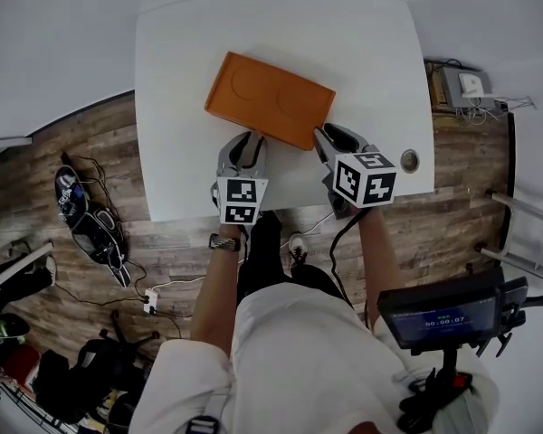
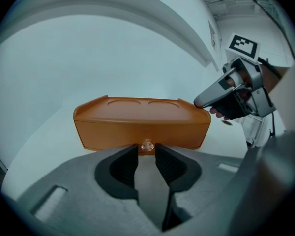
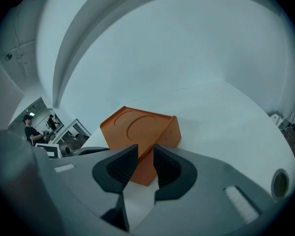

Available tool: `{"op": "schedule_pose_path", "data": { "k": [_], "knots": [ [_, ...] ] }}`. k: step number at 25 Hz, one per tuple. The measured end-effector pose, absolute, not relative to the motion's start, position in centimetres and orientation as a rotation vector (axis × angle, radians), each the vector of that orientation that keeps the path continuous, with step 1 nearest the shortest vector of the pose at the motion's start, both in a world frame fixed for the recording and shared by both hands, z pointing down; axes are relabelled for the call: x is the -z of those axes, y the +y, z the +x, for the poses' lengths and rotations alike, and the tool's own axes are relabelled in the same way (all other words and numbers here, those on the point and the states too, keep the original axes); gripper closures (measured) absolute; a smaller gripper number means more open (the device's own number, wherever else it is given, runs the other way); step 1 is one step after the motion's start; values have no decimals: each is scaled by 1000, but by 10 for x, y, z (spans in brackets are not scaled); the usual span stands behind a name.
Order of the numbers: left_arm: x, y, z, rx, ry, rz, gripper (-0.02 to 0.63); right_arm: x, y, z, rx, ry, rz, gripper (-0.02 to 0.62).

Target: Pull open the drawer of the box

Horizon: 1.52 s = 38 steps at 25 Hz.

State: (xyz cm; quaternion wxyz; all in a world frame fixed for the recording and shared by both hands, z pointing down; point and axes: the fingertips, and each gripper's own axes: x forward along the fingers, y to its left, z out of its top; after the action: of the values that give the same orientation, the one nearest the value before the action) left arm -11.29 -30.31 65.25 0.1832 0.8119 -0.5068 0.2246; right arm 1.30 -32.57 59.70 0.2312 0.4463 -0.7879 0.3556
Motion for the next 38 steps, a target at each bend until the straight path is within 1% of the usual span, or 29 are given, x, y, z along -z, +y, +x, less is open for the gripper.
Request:
{"op": "schedule_pose_path", "data": {
  "k": [7,10,16,19,25,38],
  "knots": [
    [-656,-302,-109,-682,-1437,2300,495,-600,-326,14,-978,-2148,1252,489],
    [-659,-306,-108,-706,-1450,2291,512,-602,-327,14,-976,-2144,1254,489],
    [-661,-308,-107,-730,-1449,2280,512,-603,-327,14,-979,-2144,1254,489],
    [-662,-308,-106,-741,-1446,2279,523,-605,-328,14,-984,-2143,1258,489],
    [-662,-307,-107,-701,-1423,2261,526,-606,-328,14,-1000,-2148,1261,486],
    [-665,-286,-114,-732,-1402,2247,528,-609,-330,16,-1012,-2138,1267,482]
  ]
}}
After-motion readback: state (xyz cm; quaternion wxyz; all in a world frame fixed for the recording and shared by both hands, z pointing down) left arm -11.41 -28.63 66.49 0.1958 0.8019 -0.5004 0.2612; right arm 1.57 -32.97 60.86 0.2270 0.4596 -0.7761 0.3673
